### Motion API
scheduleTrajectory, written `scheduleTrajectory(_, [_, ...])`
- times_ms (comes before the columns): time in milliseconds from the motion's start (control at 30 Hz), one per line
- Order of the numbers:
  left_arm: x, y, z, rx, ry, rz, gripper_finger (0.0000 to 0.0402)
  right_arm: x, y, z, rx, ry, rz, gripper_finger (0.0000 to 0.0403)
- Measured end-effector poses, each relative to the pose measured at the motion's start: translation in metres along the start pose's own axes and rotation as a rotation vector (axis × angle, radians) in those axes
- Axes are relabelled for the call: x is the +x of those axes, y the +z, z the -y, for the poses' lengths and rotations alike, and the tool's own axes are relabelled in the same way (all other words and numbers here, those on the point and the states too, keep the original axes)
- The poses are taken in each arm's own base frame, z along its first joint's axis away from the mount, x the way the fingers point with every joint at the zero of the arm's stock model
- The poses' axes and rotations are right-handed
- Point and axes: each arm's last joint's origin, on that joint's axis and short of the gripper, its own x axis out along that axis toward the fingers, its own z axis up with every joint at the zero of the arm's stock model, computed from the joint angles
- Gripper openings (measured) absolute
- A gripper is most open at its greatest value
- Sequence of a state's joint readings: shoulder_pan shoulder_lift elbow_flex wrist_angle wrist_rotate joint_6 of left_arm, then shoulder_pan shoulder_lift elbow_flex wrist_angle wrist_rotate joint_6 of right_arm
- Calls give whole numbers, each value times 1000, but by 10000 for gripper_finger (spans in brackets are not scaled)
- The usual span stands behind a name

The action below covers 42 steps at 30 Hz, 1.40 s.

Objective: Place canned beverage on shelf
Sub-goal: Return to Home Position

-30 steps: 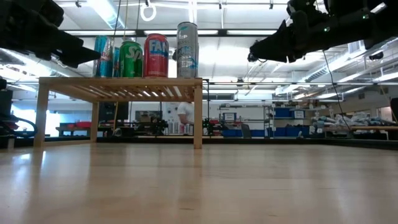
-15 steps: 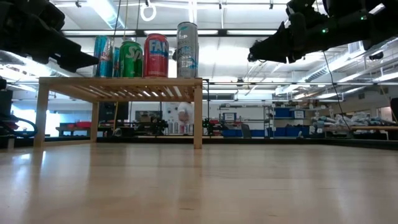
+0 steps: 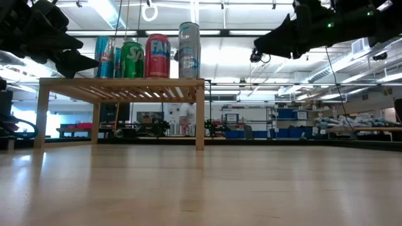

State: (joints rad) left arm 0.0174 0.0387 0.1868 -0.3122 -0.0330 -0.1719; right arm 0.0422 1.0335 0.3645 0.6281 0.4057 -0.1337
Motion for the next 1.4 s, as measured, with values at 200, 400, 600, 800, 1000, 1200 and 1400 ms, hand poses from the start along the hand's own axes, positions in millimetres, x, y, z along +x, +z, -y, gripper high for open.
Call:
scheduleTrajectory(200, [0, 0, 0, 0, 0, 1, 318, -10, 13, 6, 31, -10, 71, 291])
scheduleTrajectory(400, [0, 0, 0, 0, 0, 1, 318, -24, 30, 15, 74, -23, 170, 291])
scheduleTrajectory(600, [0, 0, 0, 1, 0, 1, 318, -41, 45, 24, 117, -36, 270, 291])
scheduleTrajectory(800, [0, 0, 0, 2, 0, 1, 318, -61, 59, 34, 164, -48, 378, 291])
scheduleTrajectory(1000, [0, 0, 0, 2, 0, 1, 318, -80, 69, 42, 208, -47, 472, 291])
scheduleTrajectory(1200, [0, 0, 0, 2, 0, 1, 318, -96, 74, 47, 244, -38, 543, 291])
scheduleTrajectory(1400, [0, 0, 0, 2, 0, 2, 318, -116, 64, 53, 288, -29, 624, 291])
